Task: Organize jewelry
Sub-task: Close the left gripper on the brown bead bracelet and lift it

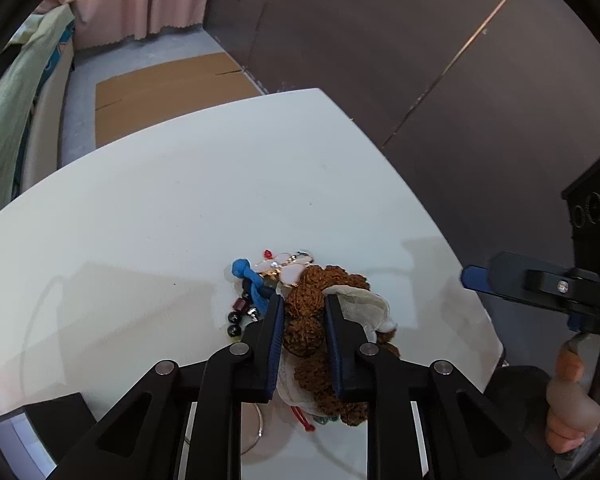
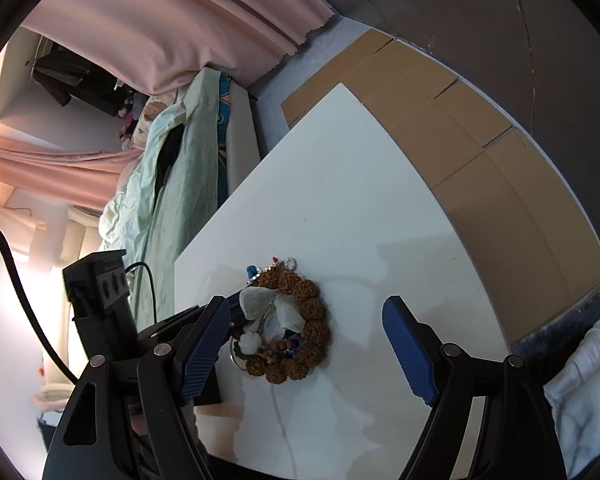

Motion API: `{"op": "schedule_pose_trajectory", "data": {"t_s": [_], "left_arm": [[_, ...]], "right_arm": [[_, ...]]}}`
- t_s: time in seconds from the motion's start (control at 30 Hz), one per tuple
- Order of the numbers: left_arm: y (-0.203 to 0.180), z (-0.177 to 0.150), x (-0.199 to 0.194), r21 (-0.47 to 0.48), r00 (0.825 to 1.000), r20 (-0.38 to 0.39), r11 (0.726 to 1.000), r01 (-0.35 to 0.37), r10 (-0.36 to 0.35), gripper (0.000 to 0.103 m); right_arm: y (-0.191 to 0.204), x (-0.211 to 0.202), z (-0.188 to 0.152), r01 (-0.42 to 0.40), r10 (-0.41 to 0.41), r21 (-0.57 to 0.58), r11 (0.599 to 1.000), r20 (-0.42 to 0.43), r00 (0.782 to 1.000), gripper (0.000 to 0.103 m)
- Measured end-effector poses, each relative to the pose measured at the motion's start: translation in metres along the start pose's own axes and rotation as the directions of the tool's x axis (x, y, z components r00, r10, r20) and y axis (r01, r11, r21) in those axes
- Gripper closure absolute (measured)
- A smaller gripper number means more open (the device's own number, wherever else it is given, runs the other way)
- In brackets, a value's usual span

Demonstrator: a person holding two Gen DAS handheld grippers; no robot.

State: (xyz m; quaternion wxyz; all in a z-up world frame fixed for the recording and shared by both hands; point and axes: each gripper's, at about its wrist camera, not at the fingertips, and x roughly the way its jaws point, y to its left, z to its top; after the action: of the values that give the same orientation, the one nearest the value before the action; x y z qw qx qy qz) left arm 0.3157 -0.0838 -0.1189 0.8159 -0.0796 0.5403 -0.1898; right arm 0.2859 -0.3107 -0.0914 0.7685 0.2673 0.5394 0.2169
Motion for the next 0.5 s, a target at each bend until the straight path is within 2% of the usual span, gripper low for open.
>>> {"op": "schedule_pose_trajectory", "data": {"t_s": [0.23, 0.5], "left_arm": [[-0.013, 0.000, -0.031, 0.017, 0.993, 0.089, 0.997, 0.071, -0.072, 0.083], [-0.022, -0.003, -0.058, 0.039, 0.978, 0.150, 0.989, 0.139, -0.144, 0.083]], "right_arm": [[0.003, -0.001, -0.001, 0.008, -0.008, -0.008, 1.000, 0.013, 1.000, 0.023], [0.003, -0.009, -0.003, 0.002, -0.002, 0.006, 1.000, 0.063, 0.998, 0.023]]}}
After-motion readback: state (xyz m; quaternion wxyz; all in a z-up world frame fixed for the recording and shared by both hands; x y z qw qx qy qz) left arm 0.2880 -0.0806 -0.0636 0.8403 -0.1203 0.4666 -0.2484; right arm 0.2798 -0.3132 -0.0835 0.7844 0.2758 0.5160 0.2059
